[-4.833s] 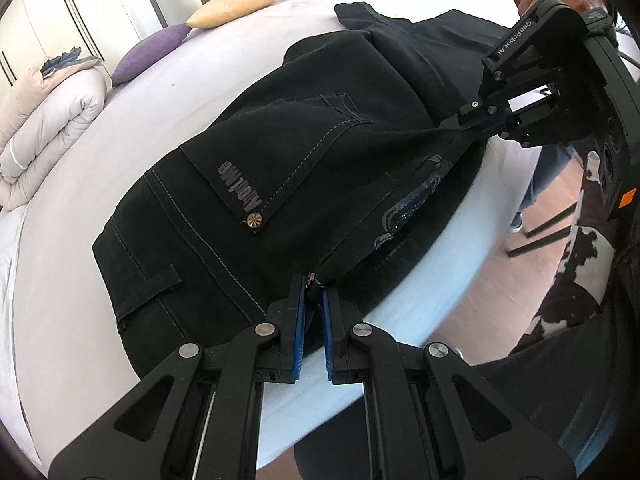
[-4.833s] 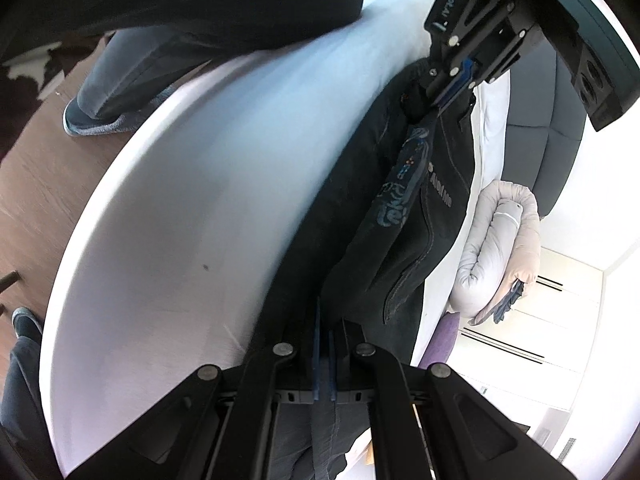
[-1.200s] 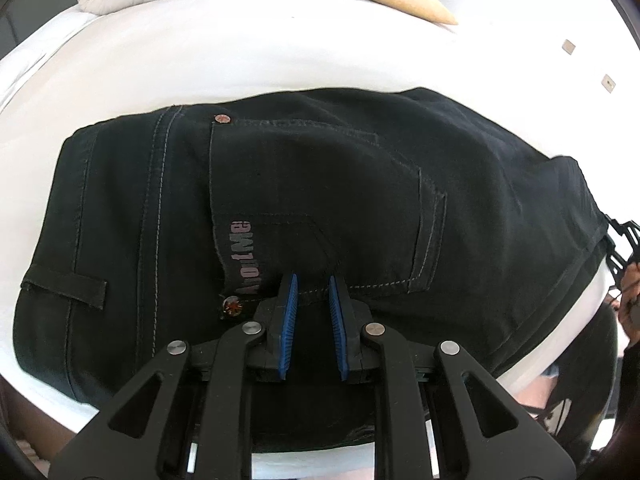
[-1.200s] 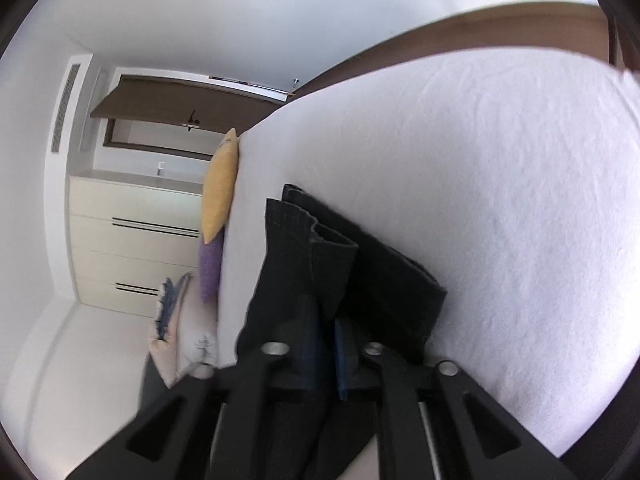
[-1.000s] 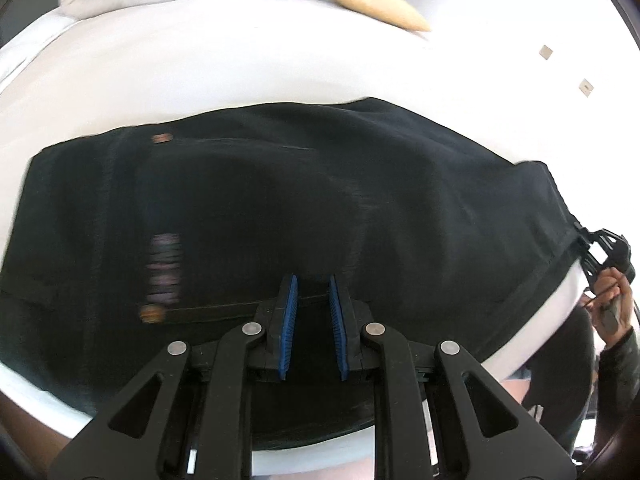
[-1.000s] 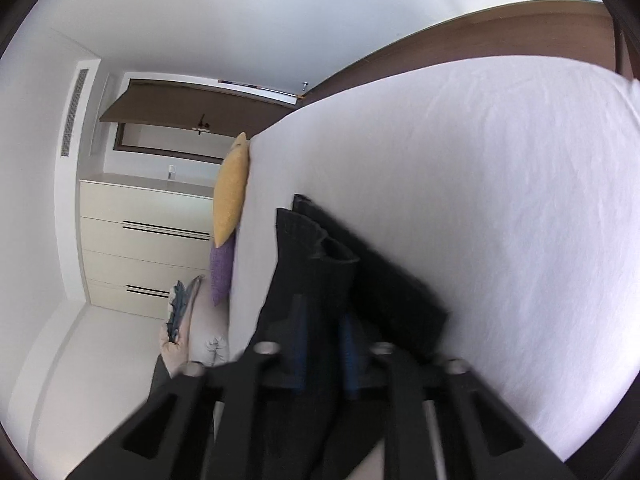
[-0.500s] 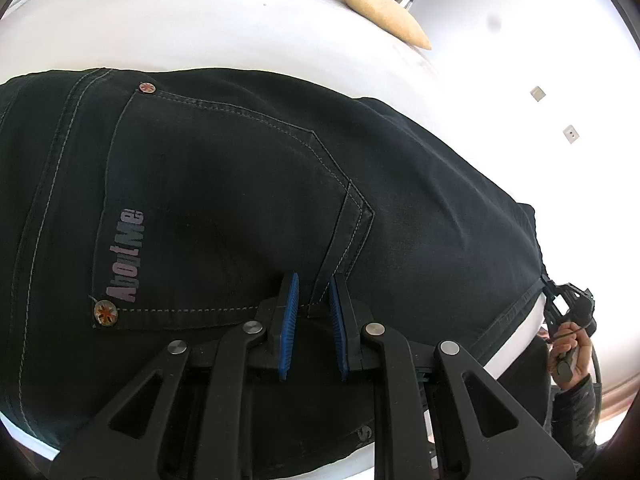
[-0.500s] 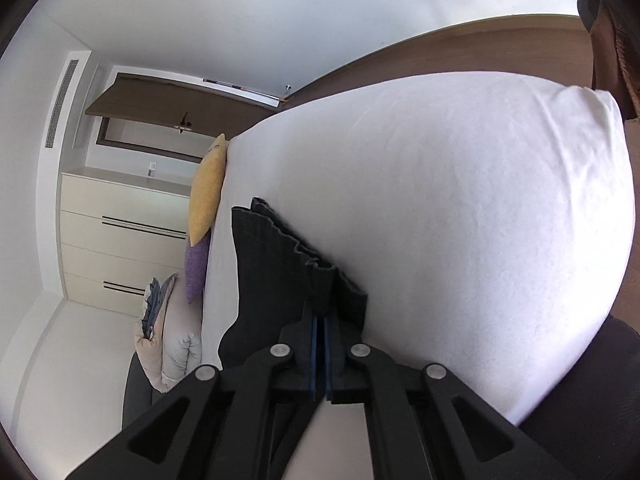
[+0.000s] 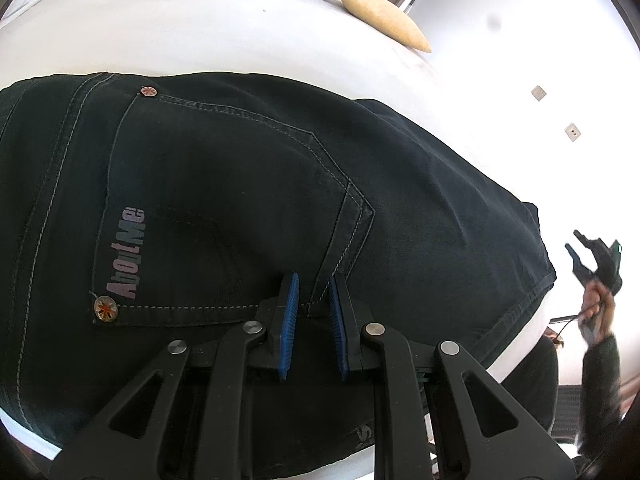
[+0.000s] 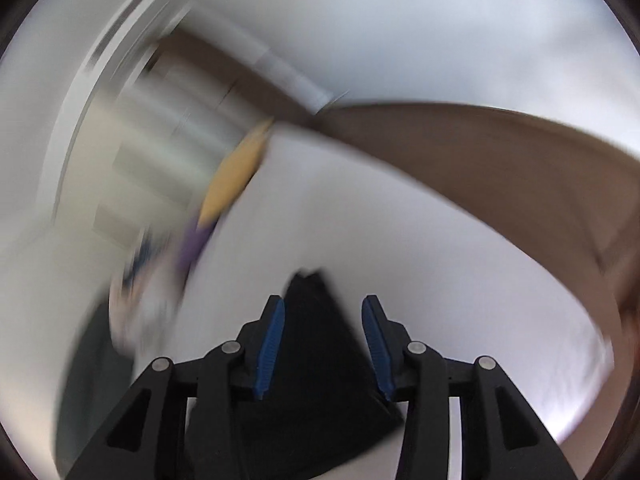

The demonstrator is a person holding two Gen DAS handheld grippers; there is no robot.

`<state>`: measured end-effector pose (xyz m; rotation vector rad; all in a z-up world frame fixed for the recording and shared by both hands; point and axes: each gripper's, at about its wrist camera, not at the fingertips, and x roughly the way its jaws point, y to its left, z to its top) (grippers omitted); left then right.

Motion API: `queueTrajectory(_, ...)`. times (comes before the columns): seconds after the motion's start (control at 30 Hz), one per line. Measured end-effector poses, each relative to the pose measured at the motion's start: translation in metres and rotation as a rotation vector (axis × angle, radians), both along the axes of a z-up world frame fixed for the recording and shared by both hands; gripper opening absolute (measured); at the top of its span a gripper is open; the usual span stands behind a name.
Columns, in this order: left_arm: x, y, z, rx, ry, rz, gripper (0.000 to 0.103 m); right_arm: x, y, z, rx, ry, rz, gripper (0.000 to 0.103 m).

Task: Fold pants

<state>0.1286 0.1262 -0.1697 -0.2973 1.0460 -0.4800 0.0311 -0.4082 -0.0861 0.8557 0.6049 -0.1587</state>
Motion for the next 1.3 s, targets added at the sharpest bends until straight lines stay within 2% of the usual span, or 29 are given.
queueTrajectory(0.03,-0.001,-0.002,0.0,0.0,0.0,0.001,0.016,0.015,-0.001,0.003,-0.048,0.028,0.032,0.045)
queueTrajectory(0.13,-0.002,-0.006,-0.001,0.011,0.003,0.003,0.016,0.057,-0.004,0.0,-0.035,0.042,0.159,0.045)
queueTrajectory(0.27,-0.001,-0.01,0.0,0.022,0.005,-0.002,0.016,0.1,0.001,-0.009,-0.077,0.12,0.221,0.045)
queueTrajectory(0.37,0.0,-0.012,0.001,0.023,0.005,-0.003,0.016,0.117,-0.001,-0.022,-0.088,0.161,0.219,0.045)
queueTrajectory(0.5,0.001,-0.013,0.001,0.021,0.006,-0.001,0.016,0.126,-0.007,-0.036,-0.084,0.18,0.2,0.045)
queueTrajectory(0.77,0.0,-0.011,0.0,0.019,0.0,-0.001,0.016,0.13,0.007,-0.039,-0.136,0.168,0.276,0.038)
queueTrajectory(0.8,0.0,-0.011,0.0,0.019,0.0,-0.002,0.016,0.13,0.007,-0.038,-0.139,0.166,0.276,0.033)
queueTrajectory(0.9,-0.001,-0.011,0.0,0.019,-0.001,-0.002,0.016,0.13,0.009,-0.035,-0.176,0.172,0.268,0.026)
queueTrajectory(1.07,-0.001,-0.01,0.0,0.02,-0.001,-0.004,0.016,0.132,0.028,-0.029,-0.28,0.166,0.328,0.025)
queueTrajectory(1.17,-0.001,-0.01,0.0,0.021,-0.001,-0.004,0.016,0.138,0.041,-0.032,-0.352,0.206,0.369,0.025)
queueTrajectory(1.3,-0.001,-0.011,0.0,0.021,-0.002,-0.004,0.016,0.14,0.045,-0.033,-0.353,0.204,0.391,0.025)
